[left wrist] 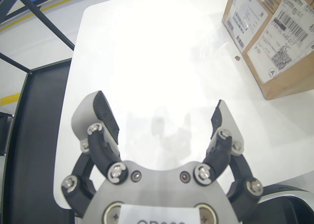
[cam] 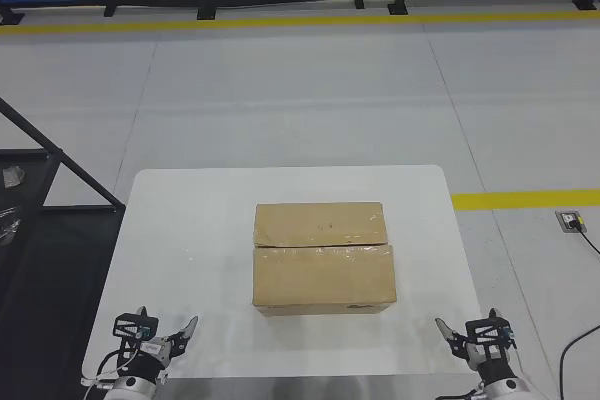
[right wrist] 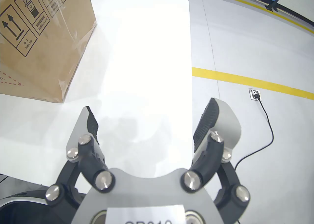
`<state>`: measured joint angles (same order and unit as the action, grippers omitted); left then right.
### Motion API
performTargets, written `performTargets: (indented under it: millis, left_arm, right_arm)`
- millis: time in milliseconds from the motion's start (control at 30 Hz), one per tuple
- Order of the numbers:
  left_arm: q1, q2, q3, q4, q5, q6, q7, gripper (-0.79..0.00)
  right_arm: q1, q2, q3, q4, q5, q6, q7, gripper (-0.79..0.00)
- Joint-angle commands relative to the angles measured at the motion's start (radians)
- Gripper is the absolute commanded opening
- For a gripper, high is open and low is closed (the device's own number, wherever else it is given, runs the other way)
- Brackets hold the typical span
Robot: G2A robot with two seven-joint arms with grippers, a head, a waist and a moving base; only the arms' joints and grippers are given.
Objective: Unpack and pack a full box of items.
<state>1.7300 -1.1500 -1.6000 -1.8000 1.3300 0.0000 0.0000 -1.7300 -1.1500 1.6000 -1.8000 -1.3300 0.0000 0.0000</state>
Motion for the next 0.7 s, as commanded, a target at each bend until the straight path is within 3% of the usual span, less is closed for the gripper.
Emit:
performTargets:
  millis: [0,267,500,667]
  left_arm:
    - [0.0,0.0,0.0,0.0,0.0,0.0,0.0,-0.001]
    - [-0.001,0.0,0.001,-0.003,-0.001,-0.005,0.003,0.0]
    - [0.008,0.0,-0.015,-0.044,-0.024,-0.089,0.102,0.0]
    - [0.015,0.001,-0.035,-0.09,-0.084,-0.171,0.171,0.0]
  right_arm:
    - [0.0,0.0,0.0,0.0,0.0,0.0,0.0,0.0]
    - [0.001,0.0,-0.002,-0.004,0.005,-0.004,-0.004,0.0]
    - [0.034,0.002,-0.034,-0.081,-0.03,-0.123,-0.027,0.0]
    - [0.088,0.002,-0.058,-0.15,0.03,-0.234,0.022,0.0]
